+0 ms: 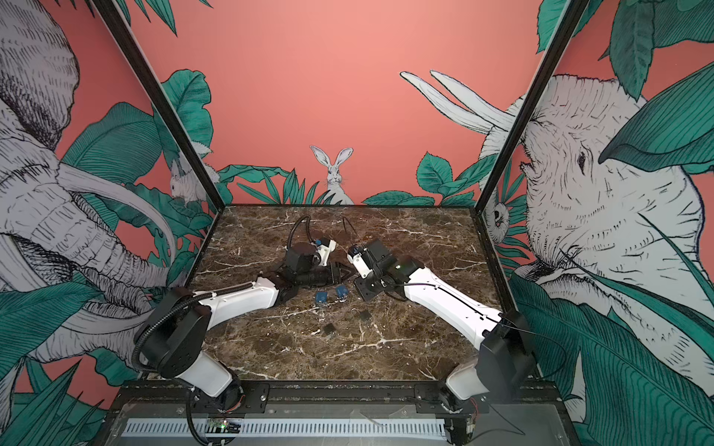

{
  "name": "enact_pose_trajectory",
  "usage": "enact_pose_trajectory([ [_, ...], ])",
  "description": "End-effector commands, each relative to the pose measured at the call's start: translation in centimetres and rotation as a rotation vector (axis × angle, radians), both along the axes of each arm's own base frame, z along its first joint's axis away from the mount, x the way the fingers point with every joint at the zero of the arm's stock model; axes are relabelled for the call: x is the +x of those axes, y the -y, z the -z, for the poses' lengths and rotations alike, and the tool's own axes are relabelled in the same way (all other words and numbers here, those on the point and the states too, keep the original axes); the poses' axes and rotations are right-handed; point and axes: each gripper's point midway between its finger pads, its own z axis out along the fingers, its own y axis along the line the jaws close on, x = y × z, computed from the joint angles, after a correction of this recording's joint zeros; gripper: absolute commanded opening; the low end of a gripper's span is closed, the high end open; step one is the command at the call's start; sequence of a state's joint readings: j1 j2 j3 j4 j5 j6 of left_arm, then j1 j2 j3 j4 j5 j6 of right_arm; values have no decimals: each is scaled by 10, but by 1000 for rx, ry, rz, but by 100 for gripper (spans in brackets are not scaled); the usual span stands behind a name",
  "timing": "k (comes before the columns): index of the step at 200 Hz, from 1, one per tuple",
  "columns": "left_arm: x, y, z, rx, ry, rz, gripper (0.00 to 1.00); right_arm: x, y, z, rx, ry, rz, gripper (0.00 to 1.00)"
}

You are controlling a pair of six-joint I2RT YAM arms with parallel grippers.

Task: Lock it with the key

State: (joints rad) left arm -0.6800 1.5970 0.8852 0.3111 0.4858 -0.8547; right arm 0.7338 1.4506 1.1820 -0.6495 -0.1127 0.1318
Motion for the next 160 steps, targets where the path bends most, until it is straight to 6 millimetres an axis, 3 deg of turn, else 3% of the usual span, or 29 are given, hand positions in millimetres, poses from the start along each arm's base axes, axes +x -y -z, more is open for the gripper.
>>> enact_pose_trajectory([
  [1, 2, 16, -30, -100, 35, 29, 38, 0, -4, -10, 25, 32, 3, 6],
  [69, 3, 27, -20, -104, 0, 72, 34, 1, -5, -11, 18, 41, -2, 6],
  [72, -7, 35, -20, -104, -2, 99, 34, 1, -4, -11, 16, 40, -1, 6],
  [79, -9, 37, -20, -105, -4, 106, 33, 2, -5, -12, 17, 44, -2, 6],
  [160, -11, 43, -19, -107, -13, 128, 28, 4, -6, -16, 18, 56, -3, 5],
])
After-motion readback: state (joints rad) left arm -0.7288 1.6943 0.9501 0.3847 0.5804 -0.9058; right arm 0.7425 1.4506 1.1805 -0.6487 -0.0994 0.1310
